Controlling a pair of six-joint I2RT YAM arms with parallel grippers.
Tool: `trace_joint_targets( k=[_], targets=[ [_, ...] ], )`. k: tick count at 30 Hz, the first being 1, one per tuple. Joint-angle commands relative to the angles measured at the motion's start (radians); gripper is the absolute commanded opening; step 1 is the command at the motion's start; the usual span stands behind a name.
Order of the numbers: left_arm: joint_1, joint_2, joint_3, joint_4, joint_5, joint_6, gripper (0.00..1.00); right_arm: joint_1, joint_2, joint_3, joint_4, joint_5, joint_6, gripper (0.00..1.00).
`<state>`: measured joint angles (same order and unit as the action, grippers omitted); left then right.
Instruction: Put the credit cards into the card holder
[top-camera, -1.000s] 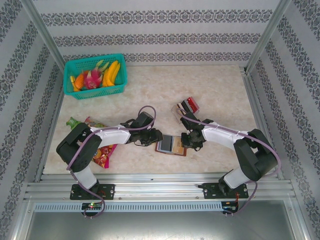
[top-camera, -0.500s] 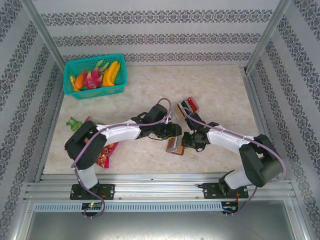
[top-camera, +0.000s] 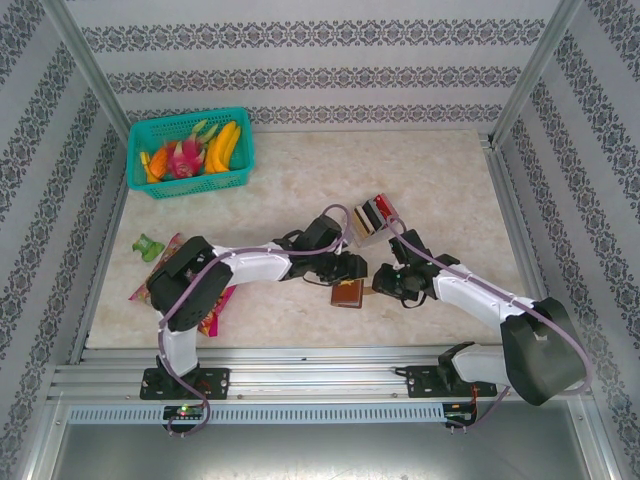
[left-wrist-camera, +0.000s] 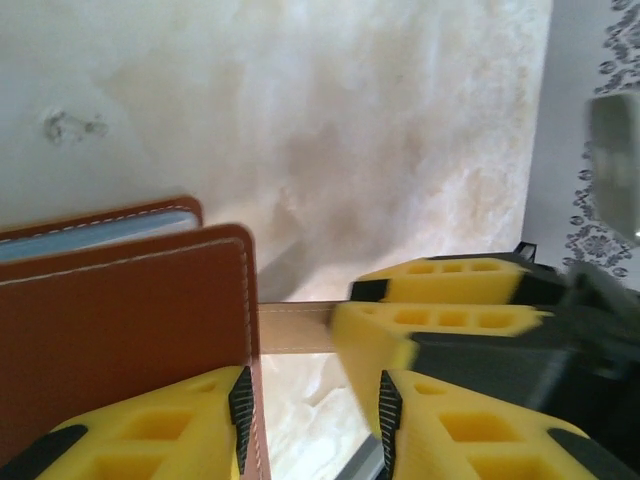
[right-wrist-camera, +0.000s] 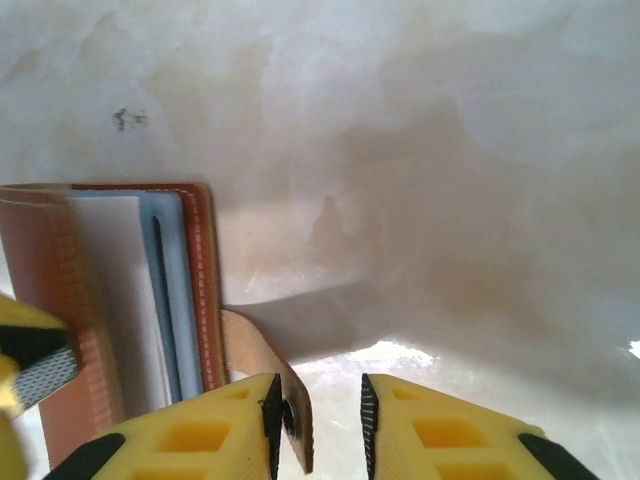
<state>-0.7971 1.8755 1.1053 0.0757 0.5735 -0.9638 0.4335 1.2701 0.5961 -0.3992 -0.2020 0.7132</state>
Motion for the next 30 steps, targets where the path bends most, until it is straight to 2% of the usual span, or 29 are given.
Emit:
trace_joint_targets(
  k=[1, 7, 10, 12, 17, 20, 27, 30],
  targets=[
    [-0.012, -0.112, 0.002, -0.107, -0.138, 0.069, 0.4, -0.009, -0.004, -0.009, 0.042, -0.055, 0.017, 0.3],
    [0.005, -0.208, -0.015, -0.262, -0.301, 0.14, 0.4, -0.009, 0.011, 0.001, 0.051, -0.083, 0.015, 0.28],
    [0.02, -0.228, -0.027, -0.302, -0.329, 0.161, 0.39, -0.01, 0.011, 0.001, 0.051, -0.08, 0.017, 0.27],
    [0.031, -0.212, -0.024, -0.33, -0.318, 0.166, 0.32, -0.01, 0.011, 0.0, 0.052, -0.078, 0.019, 0.27],
    [0.033, -0.153, -0.011, -0.371, -0.29, 0.168, 0.27, -0.01, 0.015, 0.01, 0.04, -0.079, 0.011, 0.27],
    [0.032, -0.132, -0.021, -0.368, -0.288, 0.165, 0.27, -0.011, 0.012, 0.014, 0.033, -0.078, 0.01, 0.27],
    [0.019, -0.07, -0.023, -0.311, -0.208, 0.172, 0.31, -0.011, -0.001, 0.023, 0.032, -0.088, 0.015, 0.28],
    [0.011, -0.05, -0.015, -0.327, -0.224, 0.17, 0.31, -0.009, -0.002, 0.027, 0.033, -0.093, 0.021, 0.28]
  ],
)
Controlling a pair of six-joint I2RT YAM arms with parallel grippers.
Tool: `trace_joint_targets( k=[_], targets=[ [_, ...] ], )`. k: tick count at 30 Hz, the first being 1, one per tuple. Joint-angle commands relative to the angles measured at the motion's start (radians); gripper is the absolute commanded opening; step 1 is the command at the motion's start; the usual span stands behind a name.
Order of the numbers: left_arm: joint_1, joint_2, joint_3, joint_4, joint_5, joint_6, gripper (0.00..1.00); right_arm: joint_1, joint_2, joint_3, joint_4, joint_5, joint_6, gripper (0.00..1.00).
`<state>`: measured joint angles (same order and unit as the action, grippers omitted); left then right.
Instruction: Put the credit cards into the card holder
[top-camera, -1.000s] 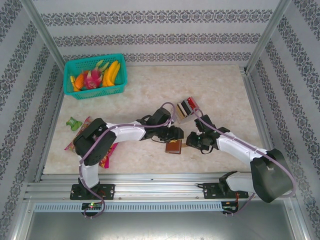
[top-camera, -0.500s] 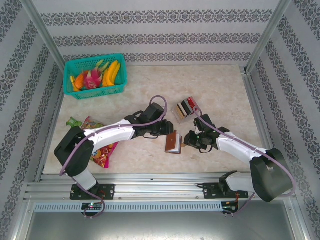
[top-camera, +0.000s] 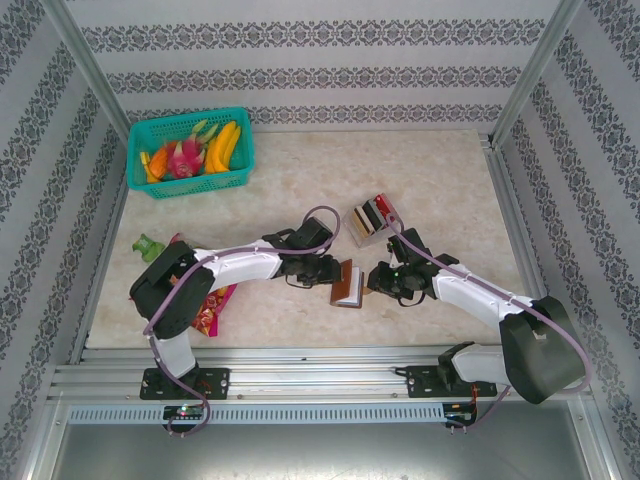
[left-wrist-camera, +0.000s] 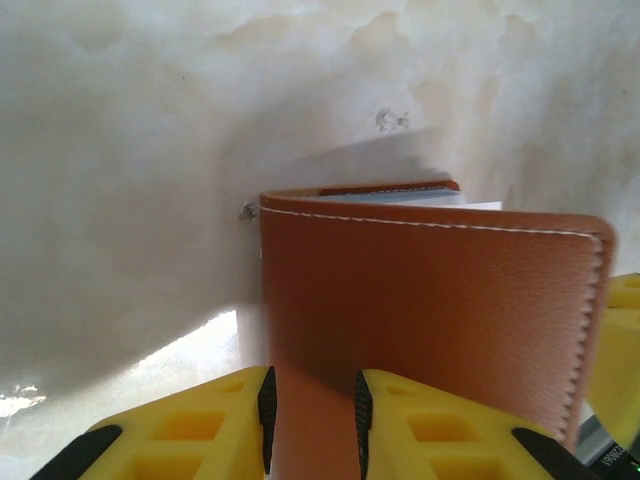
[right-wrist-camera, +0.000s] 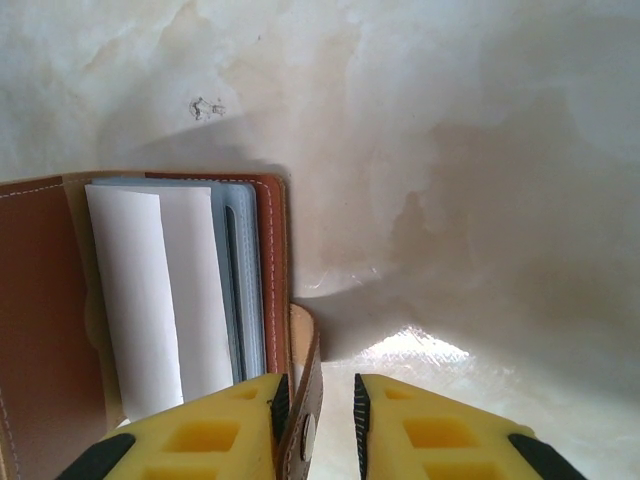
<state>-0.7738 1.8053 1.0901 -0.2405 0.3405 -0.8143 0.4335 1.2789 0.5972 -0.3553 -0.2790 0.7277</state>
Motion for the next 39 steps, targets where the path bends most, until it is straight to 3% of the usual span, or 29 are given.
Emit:
trace_joint_targets(
  k=[1, 13, 21, 25, 33, 39],
  targets=[
    [-0.016, 0.025, 0.003, -0.023, -0.002, 0.02, 0.3, -0.01, -0.012, 0.025, -0.009, -0.02, 0.007, 0.28],
    [-0.05, 0.11, 0.035, -0.016, -0.031, -0.002, 0.3, -0.009, -0.026, 0.016, 0.03, -0.075, 0.022, 0.31],
    [-0.053, 0.117, 0.026, -0.006, -0.031, -0.017, 0.28, -0.009, 0.044, -0.01, 0.213, -0.221, 0.09, 0.38],
    [-0.053, 0.116, 0.011, 0.025, -0.025, -0.044, 0.27, -0.01, 0.079, -0.011, 0.251, -0.236, 0.105, 0.38],
    [-0.053, 0.119, -0.007, 0.054, -0.01, -0.066, 0.27, -0.012, 0.129, -0.013, 0.266, -0.242, 0.104, 0.27],
    [-0.054, 0.111, -0.011, 0.054, -0.009, -0.071, 0.27, -0.024, 0.047, 0.013, 0.158, -0.189, 0.063, 0.27]
  ],
)
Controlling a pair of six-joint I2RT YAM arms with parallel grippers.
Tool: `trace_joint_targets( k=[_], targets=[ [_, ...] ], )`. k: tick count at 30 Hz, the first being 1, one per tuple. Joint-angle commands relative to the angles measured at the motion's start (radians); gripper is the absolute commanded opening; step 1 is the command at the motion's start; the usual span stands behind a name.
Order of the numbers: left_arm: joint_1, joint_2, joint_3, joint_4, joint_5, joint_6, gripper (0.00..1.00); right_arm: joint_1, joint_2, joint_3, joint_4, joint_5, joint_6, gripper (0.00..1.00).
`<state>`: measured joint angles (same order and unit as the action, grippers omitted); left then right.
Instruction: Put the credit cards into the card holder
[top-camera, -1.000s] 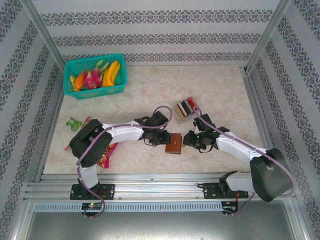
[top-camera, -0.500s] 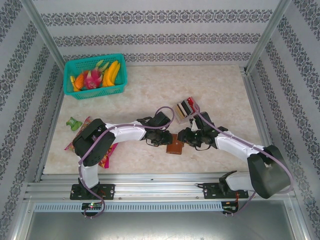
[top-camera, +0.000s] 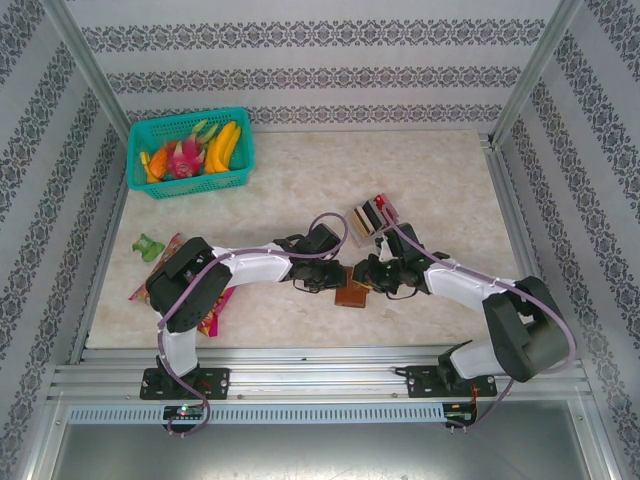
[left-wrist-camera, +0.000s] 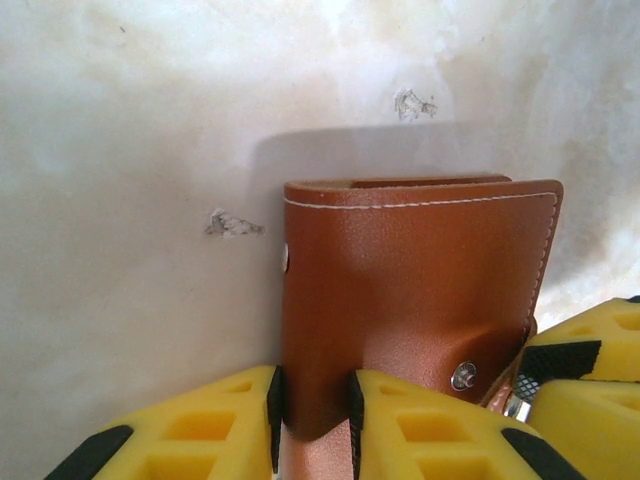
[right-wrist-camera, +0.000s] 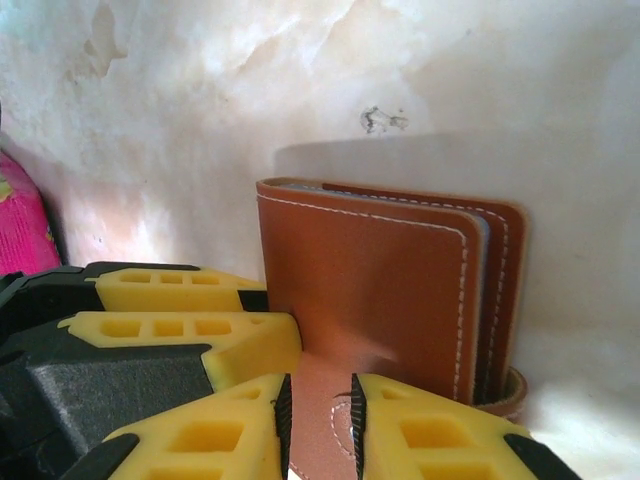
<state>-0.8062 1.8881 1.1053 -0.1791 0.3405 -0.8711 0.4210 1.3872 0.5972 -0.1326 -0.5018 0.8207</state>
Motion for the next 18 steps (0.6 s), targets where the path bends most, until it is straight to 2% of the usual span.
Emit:
trace_joint_targets(
  k=[1, 5, 8, 14, 18],
  targets=[
    [-0.021, 0.027, -0.028, -0.006, -0.008, -0.014, 0.28, -0.016, -0.088, 0.014, -0.095, 0.054, -0.042, 0.27],
    [-0.022, 0.026, -0.024, 0.0, -0.001, -0.008, 0.31, -0.046, -0.165, 0.008, -0.218, 0.123, -0.089, 0.27],
    [-0.022, 0.026, -0.022, -0.001, 0.004, -0.003, 0.33, -0.064, -0.177, -0.012, -0.244, 0.128, -0.1, 0.25],
    [-0.022, 0.024, -0.016, -0.013, 0.002, 0.006, 0.34, -0.064, -0.147, -0.029, -0.212, 0.123, -0.085, 0.21],
    [-0.022, 0.022, -0.017, -0.01, 0.007, 0.007, 0.35, -0.065, -0.104, -0.025, -0.129, 0.058, -0.067, 0.17]
  ],
)
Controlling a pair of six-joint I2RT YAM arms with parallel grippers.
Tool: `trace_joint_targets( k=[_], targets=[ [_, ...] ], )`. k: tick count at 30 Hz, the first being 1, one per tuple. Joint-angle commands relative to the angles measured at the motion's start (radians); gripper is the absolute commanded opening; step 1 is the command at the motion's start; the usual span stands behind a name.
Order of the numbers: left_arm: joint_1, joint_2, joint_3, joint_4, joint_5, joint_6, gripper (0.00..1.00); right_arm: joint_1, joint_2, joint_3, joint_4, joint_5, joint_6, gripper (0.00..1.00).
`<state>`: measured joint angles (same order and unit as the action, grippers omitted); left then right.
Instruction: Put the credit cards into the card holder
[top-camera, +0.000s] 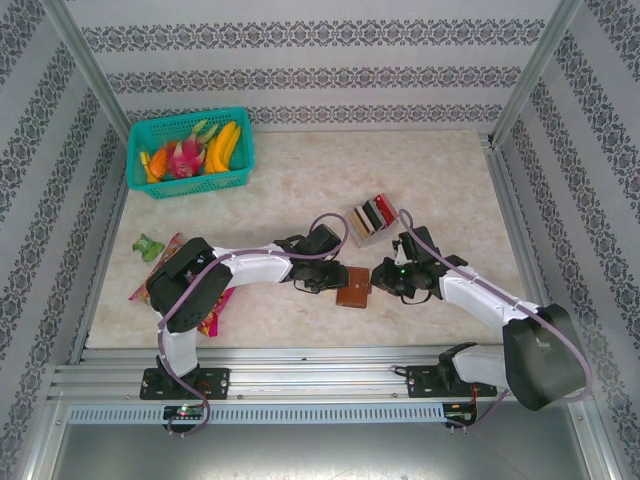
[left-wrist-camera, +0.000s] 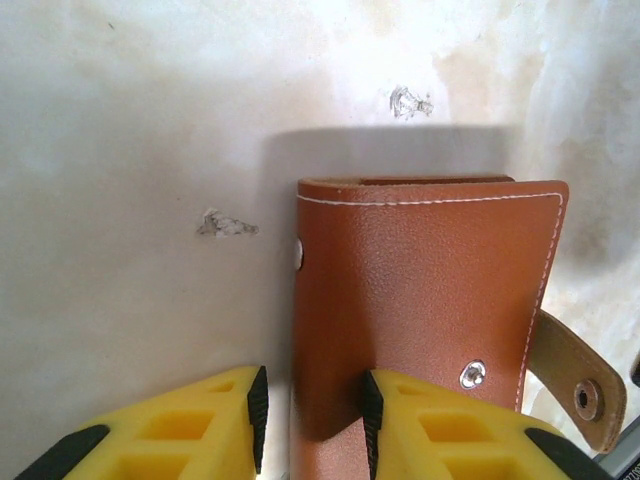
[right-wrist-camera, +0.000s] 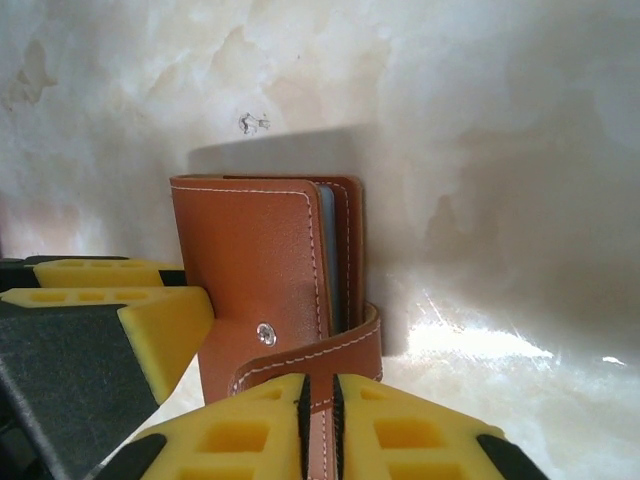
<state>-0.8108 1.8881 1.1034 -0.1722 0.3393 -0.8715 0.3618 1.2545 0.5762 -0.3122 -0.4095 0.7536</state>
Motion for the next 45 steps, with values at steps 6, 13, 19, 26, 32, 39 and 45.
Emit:
trace_joint_targets(
  k=[6, 13, 19, 26, 32, 39, 45],
  targets=[
    [-0.018, 0.017, -0.014, -0.013, 0.011, 0.014, 0.37, -0.004, 0.096, 0.011, 0.108, -0.085, 0.011, 0.14],
    [-0.018, 0.02, -0.014, -0.014, 0.012, 0.012, 0.37, 0.003, 0.111, 0.001, 0.131, -0.092, 0.021, 0.13],
    [-0.018, 0.022, -0.01, -0.013, 0.018, 0.011, 0.38, 0.013, 0.126, 0.001, 0.146, -0.096, 0.027, 0.13],
    [-0.018, 0.027, -0.007, -0.013, 0.024, 0.012, 0.38, 0.024, 0.152, 0.01, 0.154, -0.102, 0.027, 0.13],
    [-0.018, 0.026, -0.011, -0.007, 0.025, 0.011, 0.38, 0.038, 0.172, 0.019, 0.155, -0.096, 0.025, 0.14],
    [-0.019, 0.026, -0.014, -0.003, 0.03, 0.009, 0.38, 0.057, 0.182, 0.028, 0.141, -0.054, 0.025, 0.14],
    [-0.019, 0.024, -0.017, -0.006, 0.027, 0.011, 0.38, 0.053, 0.073, 0.019, 0.107, 0.022, 0.018, 0.16]
  ],
)
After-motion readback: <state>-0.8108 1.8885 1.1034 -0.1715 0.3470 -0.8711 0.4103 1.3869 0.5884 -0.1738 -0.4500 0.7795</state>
